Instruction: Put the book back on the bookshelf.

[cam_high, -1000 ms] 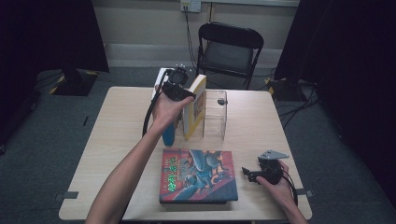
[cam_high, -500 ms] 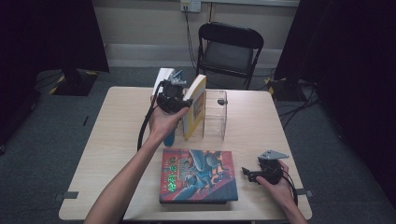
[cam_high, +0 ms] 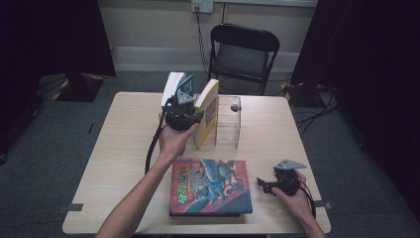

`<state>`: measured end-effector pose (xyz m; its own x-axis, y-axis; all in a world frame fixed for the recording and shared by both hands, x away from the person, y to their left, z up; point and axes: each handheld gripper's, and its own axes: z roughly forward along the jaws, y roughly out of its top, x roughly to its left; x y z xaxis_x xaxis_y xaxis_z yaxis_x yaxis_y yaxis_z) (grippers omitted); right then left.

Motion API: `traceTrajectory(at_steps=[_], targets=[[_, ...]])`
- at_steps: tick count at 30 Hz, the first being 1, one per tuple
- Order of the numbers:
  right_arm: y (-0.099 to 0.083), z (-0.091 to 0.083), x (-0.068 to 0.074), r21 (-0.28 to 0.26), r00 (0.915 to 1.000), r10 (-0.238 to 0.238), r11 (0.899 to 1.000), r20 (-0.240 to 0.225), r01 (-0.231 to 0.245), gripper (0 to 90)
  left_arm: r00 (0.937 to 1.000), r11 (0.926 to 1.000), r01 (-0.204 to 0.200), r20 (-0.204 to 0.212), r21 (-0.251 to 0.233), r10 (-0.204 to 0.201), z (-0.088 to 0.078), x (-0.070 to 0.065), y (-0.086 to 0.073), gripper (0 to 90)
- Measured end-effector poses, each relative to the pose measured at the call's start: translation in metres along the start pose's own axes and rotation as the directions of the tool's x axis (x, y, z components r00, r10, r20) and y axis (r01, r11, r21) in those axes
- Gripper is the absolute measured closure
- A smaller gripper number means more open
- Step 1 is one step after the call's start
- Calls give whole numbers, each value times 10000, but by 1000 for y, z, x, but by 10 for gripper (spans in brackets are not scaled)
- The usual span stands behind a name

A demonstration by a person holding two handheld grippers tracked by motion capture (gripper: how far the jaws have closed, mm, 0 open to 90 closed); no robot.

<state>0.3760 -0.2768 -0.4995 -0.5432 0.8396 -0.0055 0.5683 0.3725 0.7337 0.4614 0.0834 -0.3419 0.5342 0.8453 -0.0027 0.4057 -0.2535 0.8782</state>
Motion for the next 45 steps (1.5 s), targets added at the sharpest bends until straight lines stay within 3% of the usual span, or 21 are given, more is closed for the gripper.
traceTrajectory(at_steps=[3,5,10,12,16,18,21,23,25,29,31,34,38,40,43,45], targets=[[0,0,0,1,10000,0,10000,1,0,137,10000,10000,51,-22,44,-51,7,-2,-8,643],[0,0,0,-1,10000,0,10000,-4,0,137,9994,9998,-218,-264,20,219,12,-5,-12,627],[0,0,0,-1,10000,3,10000,-3,-3,137,9996,9997,158,-247,-172,-163,24,-7,-22,608],[0,0,0,-1,10000,3,10000,-6,-3,137,9996,9990,292,-36,-330,-293,26,-9,-24,609],[0,0,0,2,10000,3,10000,-7,-3,137,9994,9993,356,-49,-145,-357,34,-13,-27,631],[0,0,0,0,10000,2,10000,-6,-2,137,9991,9994,333,-260,-51,-334,38,-15,-28,616],[0,0,0,1,10000,3,10000,-6,-3,137,9986,9987,509,-153,-50,-510,43,-15,-30,586],[0,0,0,2,10000,6,10000,-7,-6,137,9991,9994,341,-234,41,-340,46,-15,-30,590],[0,0,0,0,10000,1,10000,-7,-1,137,9975,9975,705,-49,55,-705,48,-12,-30,621],[0,0,0,1,10000,2,10000,-7,-2,137,9968,9968,764,-257,236,-758,46,-11,-27,672],[0,0,0,2,10000,3,10000,-7,-3,137,9949,9946,982,-241,321,-975,45,-9,-25,696],[0,0,0,1,10000,-1,10000,-3,1,137,9900,9895,1404,-213,341,-1397,43,-7,-23,711],[0,0,0,1,10000,-2,10000,0,2,137,9861,9857,1652,-225,347,-1645,42,-10,-18,716],[0,0,0,0,10000,-2,10000,0,2,137,9810,9803,1937,-161,375,-1933,43,-12,-15,716],[0,0,0,-7,10000,-19,10000,-4,19,137,9774,9767,2114,-174,361,-2109,42,-15,-10,712],[0,0,0,-5,10000,-16,10000,-5,16,137,9787,9780,2049,14,380,-2051,43,-17,-9,699]])
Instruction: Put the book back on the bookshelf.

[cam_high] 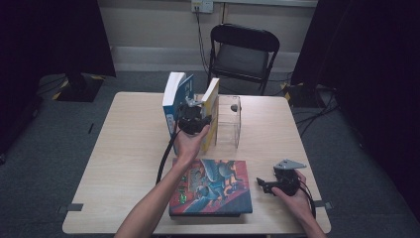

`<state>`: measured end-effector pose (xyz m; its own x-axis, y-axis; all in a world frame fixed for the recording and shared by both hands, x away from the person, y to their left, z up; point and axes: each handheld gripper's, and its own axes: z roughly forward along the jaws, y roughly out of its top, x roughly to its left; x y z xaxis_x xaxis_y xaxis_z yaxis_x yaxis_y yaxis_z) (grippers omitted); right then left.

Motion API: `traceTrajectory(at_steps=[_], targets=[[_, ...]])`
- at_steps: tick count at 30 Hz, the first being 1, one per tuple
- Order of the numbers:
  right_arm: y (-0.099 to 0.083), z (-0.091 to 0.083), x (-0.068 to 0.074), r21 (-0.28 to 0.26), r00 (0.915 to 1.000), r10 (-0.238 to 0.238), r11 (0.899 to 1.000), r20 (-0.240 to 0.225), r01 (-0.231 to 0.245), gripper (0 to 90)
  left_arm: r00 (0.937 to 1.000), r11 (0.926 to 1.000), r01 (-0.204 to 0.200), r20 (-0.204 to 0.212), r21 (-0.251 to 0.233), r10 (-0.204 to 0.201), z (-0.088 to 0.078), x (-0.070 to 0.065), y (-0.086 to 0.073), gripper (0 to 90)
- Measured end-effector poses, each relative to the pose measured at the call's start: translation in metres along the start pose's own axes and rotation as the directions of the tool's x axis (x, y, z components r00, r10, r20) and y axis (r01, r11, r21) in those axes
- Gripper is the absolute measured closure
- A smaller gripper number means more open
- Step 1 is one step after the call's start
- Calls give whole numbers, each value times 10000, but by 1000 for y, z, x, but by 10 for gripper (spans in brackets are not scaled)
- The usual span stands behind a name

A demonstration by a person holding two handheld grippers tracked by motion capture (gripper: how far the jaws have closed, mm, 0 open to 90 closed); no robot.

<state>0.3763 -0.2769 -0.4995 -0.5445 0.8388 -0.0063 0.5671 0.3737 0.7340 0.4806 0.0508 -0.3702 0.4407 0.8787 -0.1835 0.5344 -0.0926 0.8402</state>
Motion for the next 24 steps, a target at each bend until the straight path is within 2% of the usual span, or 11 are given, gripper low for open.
traceTrajectory(at_steps=[2,8,13,17,20,24], targets=[[0,0,0,0,10000,0,10000,-1,0,137,9998,9998,-198,44,-27,198,1,-3,-1,689],[0,0,0,0,10000,2,10000,0,-2,137,9975,9990,-441,555,-7,441,3,-8,-6,637],[0,0,0,1,10000,-1,10000,2,1,137,9938,9960,-891,662,-20,890,7,-11,-11,609],[0,0,0,1,10000,0,10000,2,0,137,9936,9959,-900,672,-89,904,6,-8,-11,603],[0,0,0,0,10000,-2,10000,1,2,137,9930,9969,-777,882,-106,783,6,-5,-11,584],[0,0,0,-1,10000,0,10000,1,0,137,9919,9964,-817,960,-213,833,4,-2,-12,567]])
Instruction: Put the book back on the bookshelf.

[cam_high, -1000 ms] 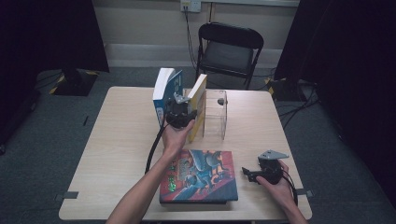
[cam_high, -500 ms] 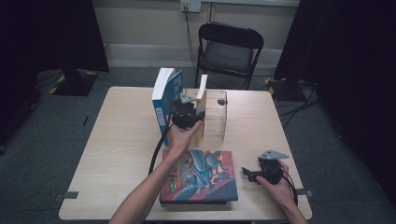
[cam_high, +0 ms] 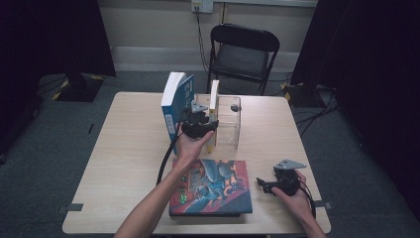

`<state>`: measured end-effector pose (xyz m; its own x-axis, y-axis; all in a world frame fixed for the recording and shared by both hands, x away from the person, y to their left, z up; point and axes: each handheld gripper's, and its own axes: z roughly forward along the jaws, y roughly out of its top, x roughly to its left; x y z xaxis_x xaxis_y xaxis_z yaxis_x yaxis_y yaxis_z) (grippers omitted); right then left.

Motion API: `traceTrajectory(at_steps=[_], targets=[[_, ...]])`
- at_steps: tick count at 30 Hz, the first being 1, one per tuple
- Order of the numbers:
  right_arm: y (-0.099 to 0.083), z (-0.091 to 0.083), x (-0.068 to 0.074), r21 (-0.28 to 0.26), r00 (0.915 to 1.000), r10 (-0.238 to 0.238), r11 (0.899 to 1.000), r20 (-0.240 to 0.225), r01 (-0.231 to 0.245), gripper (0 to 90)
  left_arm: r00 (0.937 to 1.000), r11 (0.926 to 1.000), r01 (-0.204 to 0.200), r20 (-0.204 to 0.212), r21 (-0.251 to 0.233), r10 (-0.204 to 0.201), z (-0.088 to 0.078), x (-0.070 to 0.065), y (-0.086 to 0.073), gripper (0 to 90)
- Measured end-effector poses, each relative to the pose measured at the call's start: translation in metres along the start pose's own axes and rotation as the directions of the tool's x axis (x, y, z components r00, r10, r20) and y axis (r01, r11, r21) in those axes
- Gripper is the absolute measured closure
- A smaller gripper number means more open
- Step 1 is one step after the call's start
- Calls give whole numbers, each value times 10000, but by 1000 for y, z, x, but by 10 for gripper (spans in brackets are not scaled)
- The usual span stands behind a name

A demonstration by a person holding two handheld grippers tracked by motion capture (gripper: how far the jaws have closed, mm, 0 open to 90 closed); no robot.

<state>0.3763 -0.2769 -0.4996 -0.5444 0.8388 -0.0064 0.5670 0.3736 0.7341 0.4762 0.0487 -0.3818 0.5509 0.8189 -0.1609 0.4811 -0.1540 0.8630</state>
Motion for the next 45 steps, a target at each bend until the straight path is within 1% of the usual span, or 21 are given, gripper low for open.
traceTrajectory(at_steps=[2,6,10,11,13,14,16,20,23,25,27,30,32,34,36,37,39,41,43,44,45], targets=[[0,0,0,1,10000,1,10000,-1,-1,137,9999,9999,12,156,-155,-10,-3,1,1,553],[0,0,0,2,10000,0,10000,-5,0,137,9993,9993,-317,203,-193,321,-7,0,2,500],[0,0,0,1,10000,-3,10000,1,3,137,9991,9990,-412,63,-156,413,-9,1,1,444],[0,0,0,1,10000,-1,10000,1,1,137,9990,9988,-439,-97,-208,437,-8,1,1,439],[0,0,0,1,10000,-4,10000,-3,4,137,9972,9979,-643,-397,-71,640,-7,3,4,472],[0,0,0,1,10000,-1,10000,2,1,137,9972,9977,-670,-328,-80,667,-8,5,6,522],[0,0,0,3,10000,0,10000,0,0,137,9970,9975,-711,-302,47,712,-8,5,8,540],[0,0,0,2,10000,-3,10000,0,3,137,9903,9908,-1337,-356,212,1344,-7,-1,11,589],[0,0,0,2,10000,0,10000,-1,0,137,9769,9776,-2063,-482,421,2082,-5,-9,13,633],[0,0,0,3,10000,2,10000,-2,-2,137,9763,9764,-2105,-412,486,2125,-3,-11,15,632],[0,0,0,3,10000,-1,10000,-1,1,137,9791,9790,-1997,-311,422,2010,-2,-12,15,631],[0,0,0,2,10000,-1,10000,-1,1,137,9727,9723,-2285,-308,495,2302,1,-15,16,631],[0,0,0,3,10000,0,10000,0,0,137,9765,9760,-2128,-235,472,2140,0,-13,16,630],[0,0,0,2,10000,0,10000,0,0,137,9755,9749,-2178,-222,458,2190,-1,-11,15,613],[0,0,0,1,10000,2,10000,-1,-2,137,9798,9794,-1984,-166,389,1991,-2,-7,14,595],[0,0,0,2,10000,-1,10000,-1,1,137,9840,9838,-1777,-109,242,1780,-2,-4,13,576],[0,0,0,2,10000,-1,10000,0,1,137,9889,9889,-1483,-58,86,1484,-4,0,14,512],[0,0,0,2,10000,-2,10000,-1,2,137,9872,9872,-1593,-118,-44,1593,-5,1,14,483],[0,0,0,2,10000,0,10000,-2,0,137,9853,9857,-1680,-332,-106,1675,-6,0,15,460],[0,0,0,1,10000,-3,10000,-1,3,137,9842,9846,-1739,-380,-173,1731,-7,0,16,474],[0,0,0,1,10000,-2,10000,0,2,137,9827,9827,-1831,-350,-267,1821,-8,1,17,532]])
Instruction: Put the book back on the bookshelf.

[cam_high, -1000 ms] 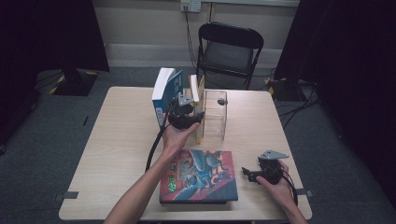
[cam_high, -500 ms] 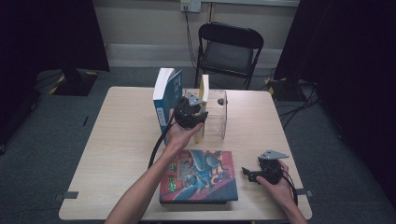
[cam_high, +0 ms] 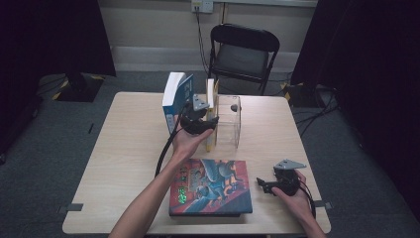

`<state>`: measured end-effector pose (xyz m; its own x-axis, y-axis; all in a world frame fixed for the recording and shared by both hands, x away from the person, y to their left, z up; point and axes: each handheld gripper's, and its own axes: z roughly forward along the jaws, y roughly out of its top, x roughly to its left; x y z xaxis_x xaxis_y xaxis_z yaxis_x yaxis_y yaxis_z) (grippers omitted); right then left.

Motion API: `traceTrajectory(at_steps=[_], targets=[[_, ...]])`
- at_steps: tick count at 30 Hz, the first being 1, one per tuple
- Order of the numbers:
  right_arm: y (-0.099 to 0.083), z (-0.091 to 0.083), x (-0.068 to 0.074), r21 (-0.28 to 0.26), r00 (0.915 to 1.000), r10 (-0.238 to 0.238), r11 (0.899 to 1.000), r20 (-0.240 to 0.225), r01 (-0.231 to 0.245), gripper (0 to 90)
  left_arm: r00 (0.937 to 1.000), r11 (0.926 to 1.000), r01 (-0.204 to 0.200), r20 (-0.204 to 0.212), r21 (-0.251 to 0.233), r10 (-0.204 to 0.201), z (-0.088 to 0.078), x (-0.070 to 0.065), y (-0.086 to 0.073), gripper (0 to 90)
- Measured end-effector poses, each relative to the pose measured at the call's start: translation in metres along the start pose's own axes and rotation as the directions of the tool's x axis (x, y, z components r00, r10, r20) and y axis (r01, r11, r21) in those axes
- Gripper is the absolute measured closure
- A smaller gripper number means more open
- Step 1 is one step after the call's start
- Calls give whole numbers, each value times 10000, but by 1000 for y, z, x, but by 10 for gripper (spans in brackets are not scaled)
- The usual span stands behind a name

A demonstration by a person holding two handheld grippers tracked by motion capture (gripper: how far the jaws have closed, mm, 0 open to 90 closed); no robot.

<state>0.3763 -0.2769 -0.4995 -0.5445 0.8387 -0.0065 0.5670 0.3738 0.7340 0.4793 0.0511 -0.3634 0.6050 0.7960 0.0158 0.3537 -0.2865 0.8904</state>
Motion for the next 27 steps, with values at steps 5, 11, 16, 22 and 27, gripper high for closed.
traceTrajectory(at_steps=[5,11,16,22,27], targets=[[0,0,0,0,10000,1,10000,-2,-1,137,9966,9960,-819,-8,360,820,1,-6,7,609],[0,0,0,3,10000,2,10000,-3,-2,137,9941,9933,-1077,197,429,1069,1,-3,6,633],[0,0,0,-1,10000,-5,10000,-10,5,136,9981,9989,-447,436,113,442,2,0,1,592],[0,0,0,0,10000,-6,10000,-11,6,137,9971,9999,-97,752,-99,104,0,4,-2,470],[0,0,0,-1,10000,-7,10000,-10,7,137,9954,9995,-94,953,-303,122,-3,3,-1,403]])
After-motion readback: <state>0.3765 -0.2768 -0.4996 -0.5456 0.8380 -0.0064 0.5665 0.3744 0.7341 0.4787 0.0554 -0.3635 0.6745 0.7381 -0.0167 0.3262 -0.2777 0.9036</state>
